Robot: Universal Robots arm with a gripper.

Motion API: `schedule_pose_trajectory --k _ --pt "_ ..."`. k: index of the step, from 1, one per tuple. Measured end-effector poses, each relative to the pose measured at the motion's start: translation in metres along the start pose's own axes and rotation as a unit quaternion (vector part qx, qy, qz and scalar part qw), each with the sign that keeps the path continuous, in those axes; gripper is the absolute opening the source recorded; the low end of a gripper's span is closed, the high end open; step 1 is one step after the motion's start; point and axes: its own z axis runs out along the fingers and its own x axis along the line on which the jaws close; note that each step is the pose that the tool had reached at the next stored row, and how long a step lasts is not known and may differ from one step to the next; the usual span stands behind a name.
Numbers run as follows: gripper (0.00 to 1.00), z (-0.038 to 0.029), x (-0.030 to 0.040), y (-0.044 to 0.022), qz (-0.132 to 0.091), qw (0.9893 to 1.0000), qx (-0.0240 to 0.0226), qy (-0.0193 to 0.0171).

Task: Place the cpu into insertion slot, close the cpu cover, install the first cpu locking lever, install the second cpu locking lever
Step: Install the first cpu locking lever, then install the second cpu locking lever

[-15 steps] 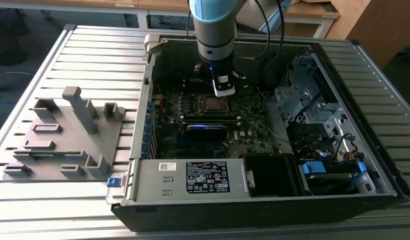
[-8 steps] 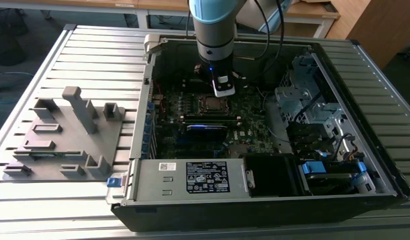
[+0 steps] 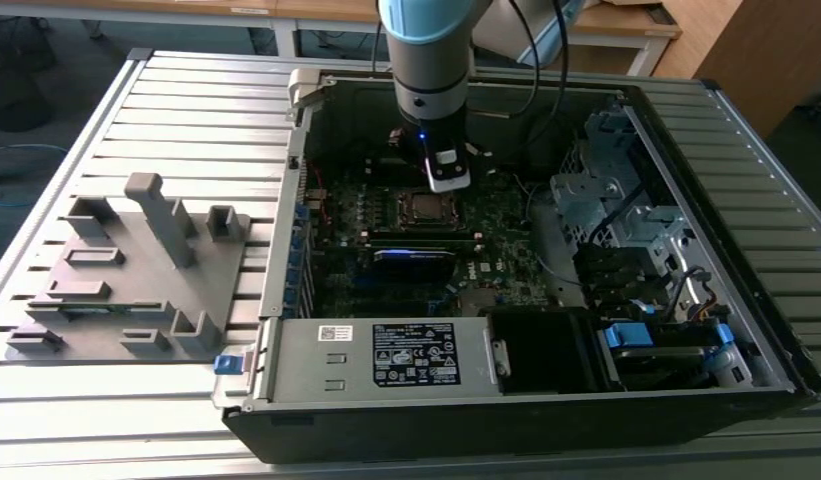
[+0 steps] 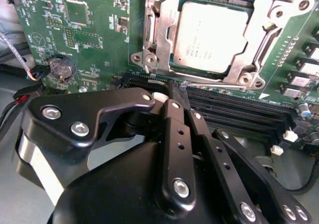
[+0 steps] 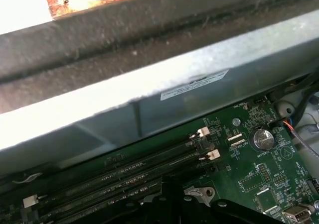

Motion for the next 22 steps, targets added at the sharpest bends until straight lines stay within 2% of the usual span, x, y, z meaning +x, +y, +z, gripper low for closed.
schedule_pose_trajectory --k 10,22 --pt "0.1 0.0008 0.0016 0.0037 -0.002 1.0 0.0083 -0.0032" --pt "0.1 0.0014 0.0027 0.0063 -0.002 0.9999 0.0099 -0.0039"
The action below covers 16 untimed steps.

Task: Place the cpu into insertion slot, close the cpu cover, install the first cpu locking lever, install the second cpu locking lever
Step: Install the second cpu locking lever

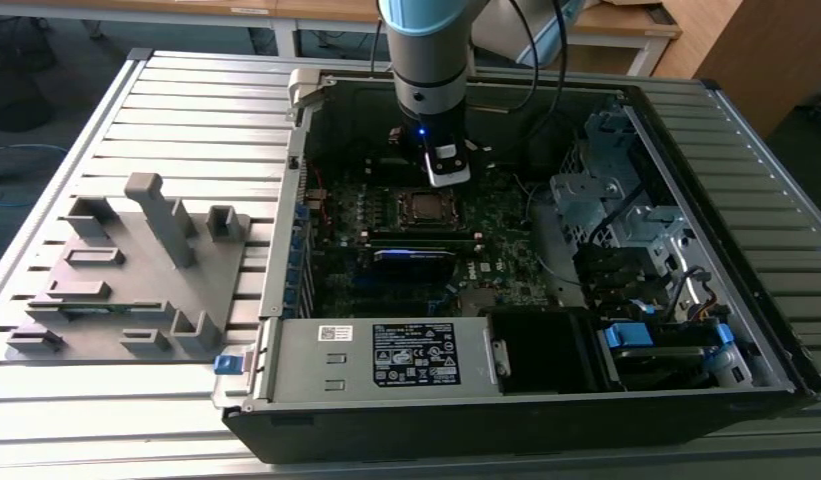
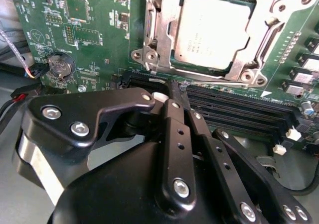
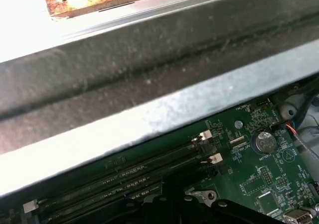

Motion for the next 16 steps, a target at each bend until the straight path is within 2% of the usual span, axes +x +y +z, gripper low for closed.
schedule_pose_trajectory --k 5,12,16 --pt "0.1 0.0 0.0 0.0 -0.002 1.0 0.0059 -0.0041" --pt "0.1 0.0 0.0019 0.0007 -0.002 1.0 0.0058 -0.0053" --pt "0.1 0.0001 0.0024 0.0012 -0.003 0.9999 0.0098 -0.0084"
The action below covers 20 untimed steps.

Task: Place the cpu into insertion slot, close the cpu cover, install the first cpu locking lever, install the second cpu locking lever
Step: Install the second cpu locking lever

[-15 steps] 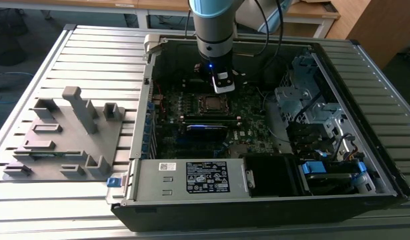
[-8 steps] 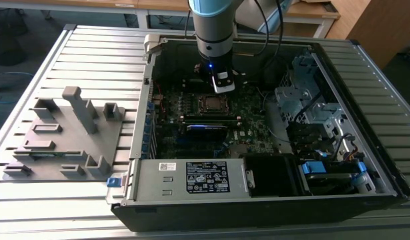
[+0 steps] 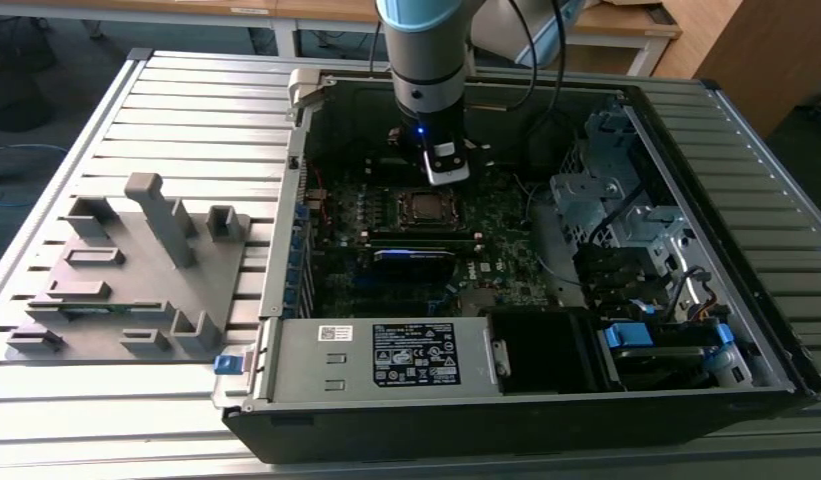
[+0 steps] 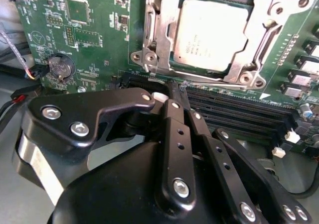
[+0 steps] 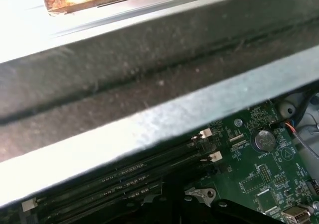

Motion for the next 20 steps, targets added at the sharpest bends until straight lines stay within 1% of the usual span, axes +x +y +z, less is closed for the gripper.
schedule_pose_trajectory --k 4,10,14,17,20 --pt "0.1 0.0 0.0 0.0 -0.001 1.0 0.005 -0.0032" --pt "0.1 0.0002 0.0 0.0 -0.002 0.9999 0.0082 -0.0057" --pt "0.1 0.0003 0.0 -0.0001 -0.003 0.9999 0.0132 -0.0083" --pt "0.1 0.001 0.0001 -0.0004 -0.004 0.9998 0.0145 -0.0092" --pt "0.1 0.0025 0.0003 -0.0008 -0.004 0.9998 0.0149 -0.0097"
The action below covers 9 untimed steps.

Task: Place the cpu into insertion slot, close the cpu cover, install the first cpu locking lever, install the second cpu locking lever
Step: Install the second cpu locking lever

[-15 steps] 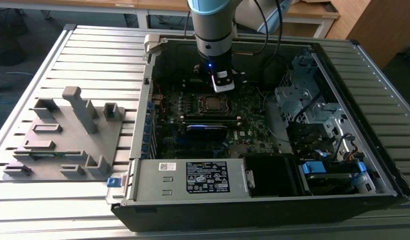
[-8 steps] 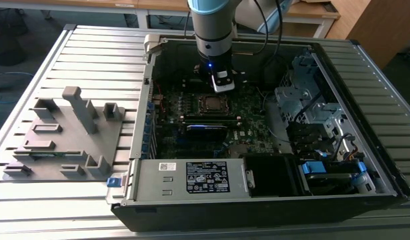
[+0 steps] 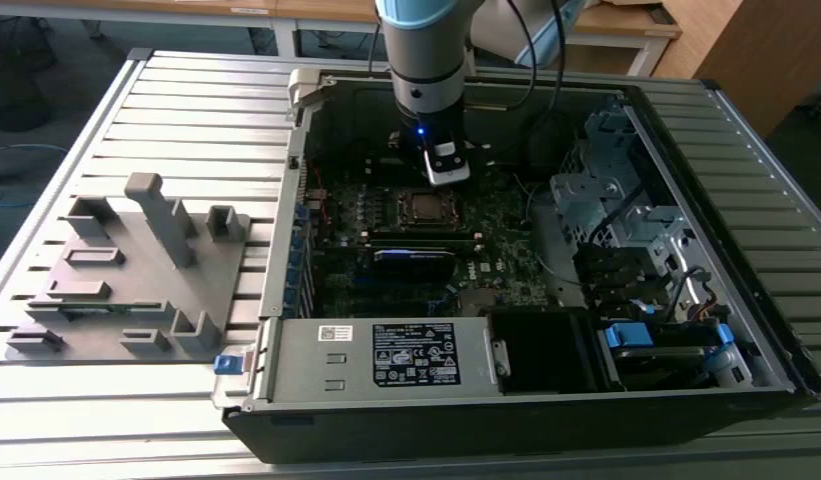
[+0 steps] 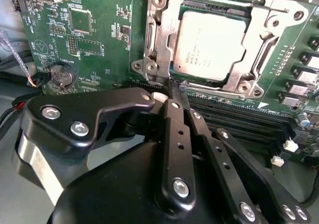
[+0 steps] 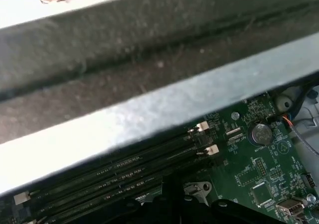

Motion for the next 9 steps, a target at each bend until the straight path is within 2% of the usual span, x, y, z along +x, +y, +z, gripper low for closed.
schedule_pose_trajectory --k 1,6,9 --pt "0.1 0.0011 0.0001 0.0002 0.0 1.0 -0.0011 -0.0003" --pt "0.1 0.0008 0.0001 -0.0001 0.0 1.0 -0.0007 -0.0001" --pt "0.1 -0.0029 -0.0004 0.0008 0.0 1.0 -0.001 -0.0001"
